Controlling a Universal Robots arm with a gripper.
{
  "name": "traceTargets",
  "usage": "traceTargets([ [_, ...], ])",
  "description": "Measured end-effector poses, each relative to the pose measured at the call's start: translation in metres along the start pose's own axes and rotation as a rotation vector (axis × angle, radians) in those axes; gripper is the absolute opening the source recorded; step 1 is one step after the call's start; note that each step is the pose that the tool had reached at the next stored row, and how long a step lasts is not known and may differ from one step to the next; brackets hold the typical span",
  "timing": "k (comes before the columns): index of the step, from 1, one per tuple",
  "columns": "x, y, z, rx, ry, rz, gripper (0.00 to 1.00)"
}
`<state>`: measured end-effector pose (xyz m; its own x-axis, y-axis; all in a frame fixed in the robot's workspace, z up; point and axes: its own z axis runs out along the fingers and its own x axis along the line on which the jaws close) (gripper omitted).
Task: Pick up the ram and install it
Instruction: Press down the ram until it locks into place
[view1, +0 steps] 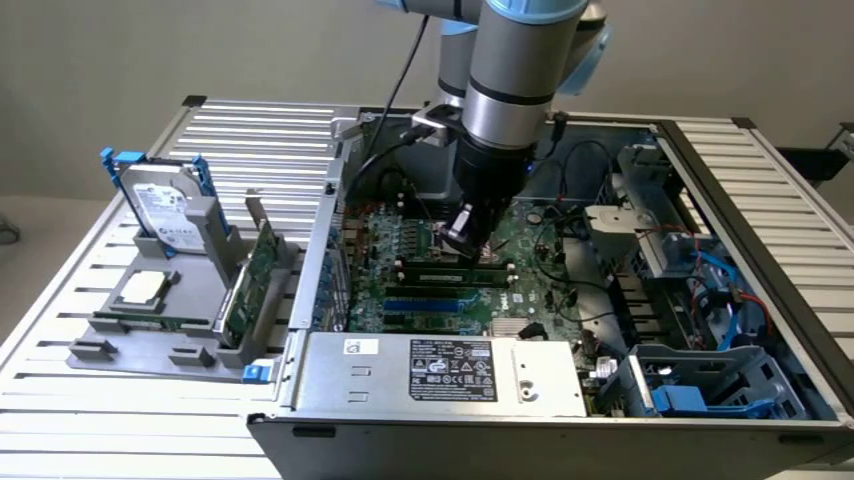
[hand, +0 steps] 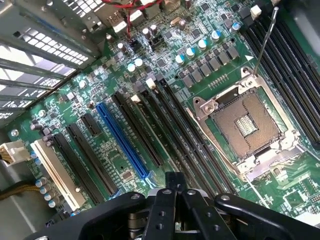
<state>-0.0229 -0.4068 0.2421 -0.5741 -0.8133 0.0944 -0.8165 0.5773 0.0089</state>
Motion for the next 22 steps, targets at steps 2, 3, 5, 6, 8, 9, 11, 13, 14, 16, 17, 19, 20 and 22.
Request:
traceTargets([
  [2,0.0000,0.0000,0.0000,-0.0007,-0.0011,0.023,0.11],
  [3,0.0000,0.0001,0.0000,-0.0012,-0.0016,0.035,0.11],
  [5,0.0000,0.0001,0.0000,-0.0020,-0.0026,0.059,0.11],
  [6,0.0000,0.0001,0.0000,-0.0025,-0.0031,0.071,0.11],
  [8,0.0000,0.0001,0.0000,-0.0032,-0.0044,0.095,0.11],
  [9,0.0000,0.0001,0.0000,-0.0034,-0.0051,0.106,0.11],
  [11,0.0000,0.0001,0.0000,-0.0044,-0.0064,0.130,0.11],
  [13,0.0000,0.0001,0.0000,-0.0057,-0.0073,0.156,0.11],
  [14,0.0000,0.0000,-0.0001,-0.0064,-0.0077,0.168,0.11],
  [16,0.0001,0.0001,-0.0004,-0.0080,-0.0082,0.193,0.11],
  [17,0.0001,0.0001,-0.0007,-0.0089,-0.0083,0.205,0.11],
  [19,0.0002,0.0001,-0.0018,-0.0108,-0.0089,0.230,0.11],
  [20,0.0002,0.0001,-0.0024,-0.0118,-0.0091,0.243,0.11],
  [22,0.0004,0.0001,-0.0037,-0.0136,-0.0095,0.267,0.11],
])
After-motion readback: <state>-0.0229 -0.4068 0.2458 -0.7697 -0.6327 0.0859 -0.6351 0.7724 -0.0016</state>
